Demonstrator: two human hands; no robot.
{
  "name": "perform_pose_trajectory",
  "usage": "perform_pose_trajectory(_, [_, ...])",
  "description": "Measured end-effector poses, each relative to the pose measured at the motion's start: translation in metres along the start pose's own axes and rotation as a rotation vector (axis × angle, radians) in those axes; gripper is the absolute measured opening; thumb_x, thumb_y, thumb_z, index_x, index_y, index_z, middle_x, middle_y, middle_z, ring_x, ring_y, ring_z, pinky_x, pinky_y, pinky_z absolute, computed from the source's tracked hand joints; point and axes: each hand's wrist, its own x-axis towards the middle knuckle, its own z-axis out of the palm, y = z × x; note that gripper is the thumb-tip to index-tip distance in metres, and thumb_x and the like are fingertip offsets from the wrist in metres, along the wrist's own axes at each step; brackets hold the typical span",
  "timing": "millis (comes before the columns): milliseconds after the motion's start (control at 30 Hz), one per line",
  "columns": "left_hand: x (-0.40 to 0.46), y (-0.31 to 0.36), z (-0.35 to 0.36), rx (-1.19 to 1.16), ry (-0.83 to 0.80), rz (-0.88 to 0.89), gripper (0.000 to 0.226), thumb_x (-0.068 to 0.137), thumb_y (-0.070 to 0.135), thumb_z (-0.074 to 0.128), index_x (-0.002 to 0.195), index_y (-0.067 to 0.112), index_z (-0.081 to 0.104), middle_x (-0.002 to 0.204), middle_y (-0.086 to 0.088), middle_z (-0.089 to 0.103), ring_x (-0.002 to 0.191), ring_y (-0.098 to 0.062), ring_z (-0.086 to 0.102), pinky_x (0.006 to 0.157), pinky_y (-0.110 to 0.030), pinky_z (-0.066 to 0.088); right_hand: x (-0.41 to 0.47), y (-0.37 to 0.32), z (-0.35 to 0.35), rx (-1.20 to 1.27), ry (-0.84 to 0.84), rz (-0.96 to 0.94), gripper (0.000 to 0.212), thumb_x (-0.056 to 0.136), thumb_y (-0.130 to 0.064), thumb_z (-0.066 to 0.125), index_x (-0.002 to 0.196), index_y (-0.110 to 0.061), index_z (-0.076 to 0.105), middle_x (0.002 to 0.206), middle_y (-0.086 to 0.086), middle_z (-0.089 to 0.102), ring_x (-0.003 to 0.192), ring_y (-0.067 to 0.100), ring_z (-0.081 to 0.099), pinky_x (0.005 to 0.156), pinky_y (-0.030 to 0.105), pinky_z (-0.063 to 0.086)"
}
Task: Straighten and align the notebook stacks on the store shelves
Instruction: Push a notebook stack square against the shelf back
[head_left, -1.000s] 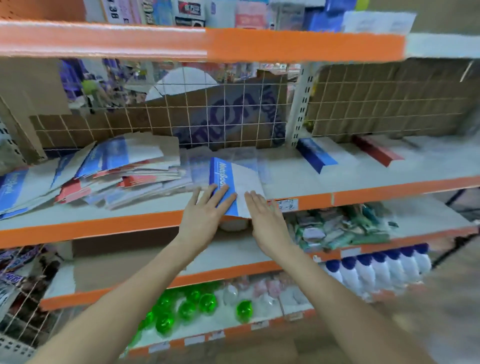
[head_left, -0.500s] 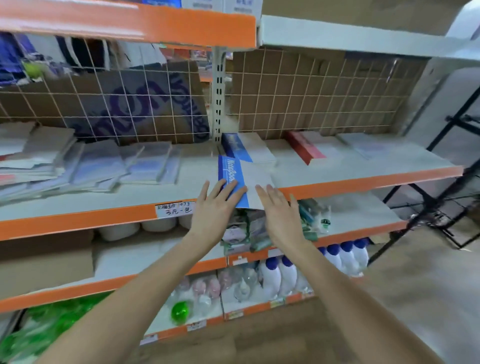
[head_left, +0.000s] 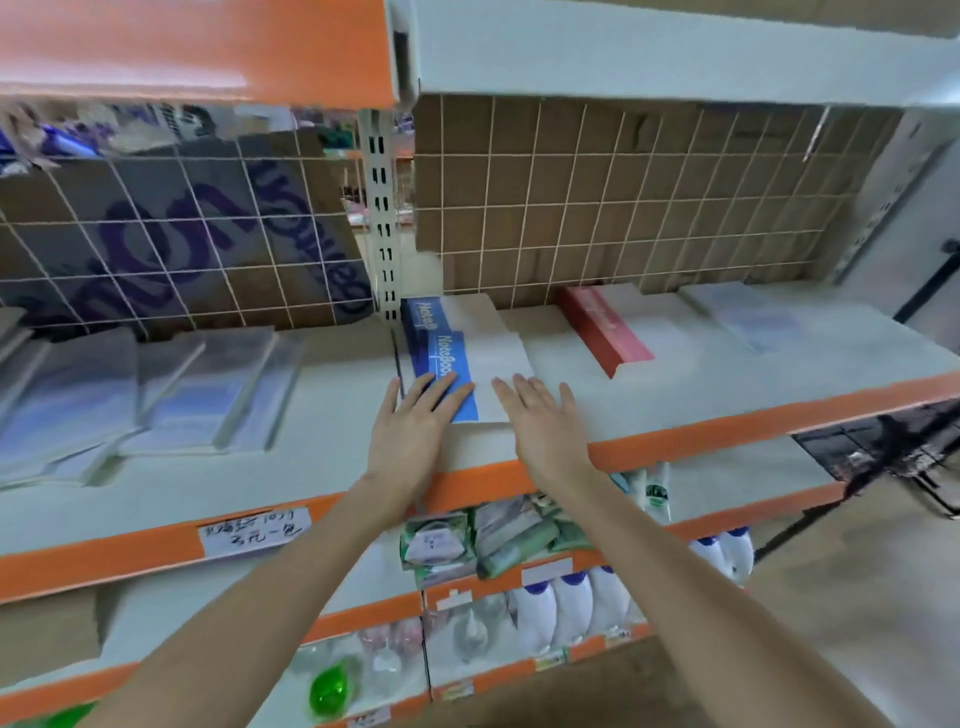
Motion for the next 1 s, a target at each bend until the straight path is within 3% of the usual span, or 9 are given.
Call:
perform_pose_trajectory(100, [0.020,-0.014,0.015,-0.021,-0.109,0.026,0.076,0.093,0.002,0.040,0.150,0.030,-0.002,0.159,0.002,-0.002,0.146,-0.016,-0.003,0.115,-0.040,-0.004,0.027,0.013,0.009,-0.019,-0.098,-0.057,0.072,0.094,-0.003,0.038,0.152,-0.022,0.000,0.160,0.005,0.004,0.146,0.019,0.005,0.115,0.047,0.009])
perform_pose_trajectory(233, [0.027,-0.029,0.027,-0.212,-0.060,0.078,0.058,0.099,0.043,0.035,0.150,0.025,0.014,0.158,-0.001,0.007,0.146,-0.017,0.004,0.116,-0.034,-0.005,0.054,0.032,0.016,0.100,-0.168,-0.126,0.068,0.099,-0.036,0.041,0.152,-0.028,-0.001,0.160,-0.002,-0.005,0.146,0.013,-0.005,0.115,0.046,0.001])
perform_pose_trajectory(333, [0.024,-0.033,0.026,-0.394,-0.018,0.053,0.066,0.090,0.055,0.032,0.148,0.022,0.024,0.156,-0.002,0.015,0.145,-0.018,0.010,0.113,-0.024,-0.011,0.059,0.045,0.019,0.309,-0.182,-0.177,0.073,0.092,-0.053,0.046,0.151,-0.034,0.007,0.160,-0.007,-0.005,0.145,0.006,-0.010,0.115,0.043,-0.008])
perform_pose_trajectory(433, [0.022,-0.035,0.027,-0.510,0.032,-0.042,0.070,0.089,0.061,0.036,0.146,0.022,0.029,0.155,-0.003,0.018,0.144,-0.018,0.013,0.114,-0.022,-0.009,0.054,0.055,0.023,0.529,-0.093,-0.142,0.068,0.089,-0.051,0.054,0.148,-0.035,0.023,0.159,-0.008,0.004,0.144,0.002,-0.006,0.114,0.031,-0.010])
perform_pose_trajectory(567, [0.023,-0.032,0.025,-0.585,0.120,-0.186,0.070,0.087,0.059,0.050,0.142,0.017,0.039,0.148,-0.004,0.032,0.139,-0.017,0.023,0.118,-0.036,0.007,0.057,0.064,0.024,0.638,-0.019,-0.061,0.066,0.086,-0.046,0.062,0.144,-0.030,0.034,0.155,-0.008,0.020,0.139,-0.002,0.006,0.117,0.035,0.001])
perform_pose_trajectory(667, [0.025,-0.031,0.026,-0.591,0.112,-0.238,0.074,0.085,0.063,0.047,0.140,0.014,0.041,0.145,0.000,0.039,0.139,-0.015,0.025,0.117,-0.027,0.003,0.065,0.064,0.025,0.696,0.050,-0.059,0.063,0.083,-0.042,0.067,0.139,-0.029,0.042,0.148,-0.009,0.034,0.137,0.004,0.019,0.117,0.038,0.008])
perform_pose_trajectory(733, [0.026,-0.033,0.027,-0.589,0.130,-0.251,0.062,0.088,0.050,0.050,0.138,0.014,0.044,0.145,-0.001,0.041,0.139,-0.015,0.027,0.114,-0.022,0.000,0.071,0.064,0.026,0.748,0.101,-0.051,0.061,0.081,-0.039,0.071,0.135,-0.028,0.046,0.143,-0.011,0.041,0.134,0.006,0.026,0.116,0.037,0.011])
perform_pose_trajectory(867, [0.026,-0.034,0.032,-0.579,0.162,-0.258,0.048,0.092,0.033,0.054,0.136,0.015,0.048,0.142,-0.002,0.045,0.139,-0.017,0.029,0.115,-0.025,0.001,0.079,0.064,0.032,0.803,0.120,-0.058,0.057,0.081,-0.034,0.072,0.133,-0.026,0.049,0.141,-0.010,0.044,0.135,0.009,0.033,0.114,0.039,0.016])
perform_pose_trajectory(1000, [0.026,-0.035,0.033,-0.570,0.183,-0.258,0.044,0.093,0.028,0.054,0.134,0.014,0.049,0.141,-0.003,0.047,0.139,-0.017,0.029,0.115,-0.025,0.003,0.078,0.067,0.036,0.852,0.103,-0.082,0.054,0.085,-0.029,0.069,0.134,-0.027,0.046,0.144,-0.010,0.040,0.140,0.008,0.026,0.116,0.041,0.012])
